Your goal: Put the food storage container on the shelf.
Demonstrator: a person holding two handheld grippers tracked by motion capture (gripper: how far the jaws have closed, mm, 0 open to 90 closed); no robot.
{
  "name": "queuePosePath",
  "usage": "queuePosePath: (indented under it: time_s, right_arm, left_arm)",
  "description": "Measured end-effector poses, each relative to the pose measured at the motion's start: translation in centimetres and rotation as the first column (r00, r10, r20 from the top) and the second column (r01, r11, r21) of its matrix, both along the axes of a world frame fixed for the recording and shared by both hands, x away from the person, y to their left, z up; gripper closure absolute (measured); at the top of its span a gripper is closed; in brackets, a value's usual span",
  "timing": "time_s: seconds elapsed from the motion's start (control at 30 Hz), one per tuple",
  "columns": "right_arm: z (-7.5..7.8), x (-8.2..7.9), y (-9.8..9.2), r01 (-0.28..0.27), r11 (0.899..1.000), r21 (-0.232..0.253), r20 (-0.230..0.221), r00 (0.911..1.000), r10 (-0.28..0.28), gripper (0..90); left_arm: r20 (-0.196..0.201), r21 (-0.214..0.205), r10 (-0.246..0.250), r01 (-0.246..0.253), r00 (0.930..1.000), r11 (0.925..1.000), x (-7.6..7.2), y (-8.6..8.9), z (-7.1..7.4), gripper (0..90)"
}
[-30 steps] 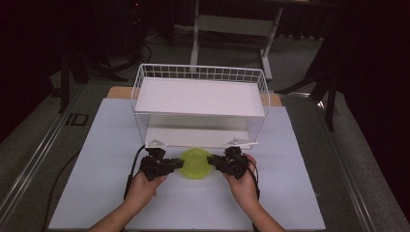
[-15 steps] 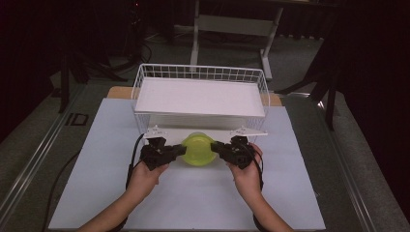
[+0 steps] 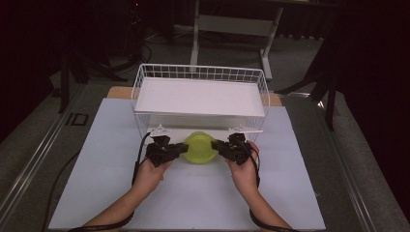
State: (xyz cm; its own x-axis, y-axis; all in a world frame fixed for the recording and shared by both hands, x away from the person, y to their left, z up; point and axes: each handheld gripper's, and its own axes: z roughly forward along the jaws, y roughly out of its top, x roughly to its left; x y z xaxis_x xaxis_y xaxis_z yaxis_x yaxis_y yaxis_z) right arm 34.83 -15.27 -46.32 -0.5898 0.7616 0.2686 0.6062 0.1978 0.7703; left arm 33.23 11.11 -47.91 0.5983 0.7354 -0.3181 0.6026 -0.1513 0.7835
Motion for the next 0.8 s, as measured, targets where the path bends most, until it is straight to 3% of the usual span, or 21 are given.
queuePosePath:
  time_s: [0.2,0.6,0.73,0.8]
  right_arm:
    - [-1.0,0.8,0.1,0.012,1.000,0.007,-0.031,0.9995,-0.012,78.8]
    - [-1.5,2.0,0.7,0.023,0.999,-0.024,-0.019,0.9995,-0.023,78.8]
    - [-1.8,2.5,0.6,0.041,0.999,-0.007,-0.055,0.9976,-0.041,78.9]
    - [-1.9,2.7,0.5,0.040,0.999,-0.007,-0.056,0.9976,-0.041,79.0]
  left_arm:
    - [-0.025,0.008,0.008,-0.008,0.9996,0.9999,0.8,-0.1,-0.7,81.3]
    - [-0.026,0.026,0.022,-0.021,0.9994,0.9994,2.3,0.0,-1.4,80.9]
    - [-0.070,-0.012,0.017,-0.018,0.9974,0.9998,2.9,0.1,-1.7,80.7]
    - [-0.065,-0.009,0.011,-0.012,0.9978,0.9999,3.0,0.1,-1.6,80.6]
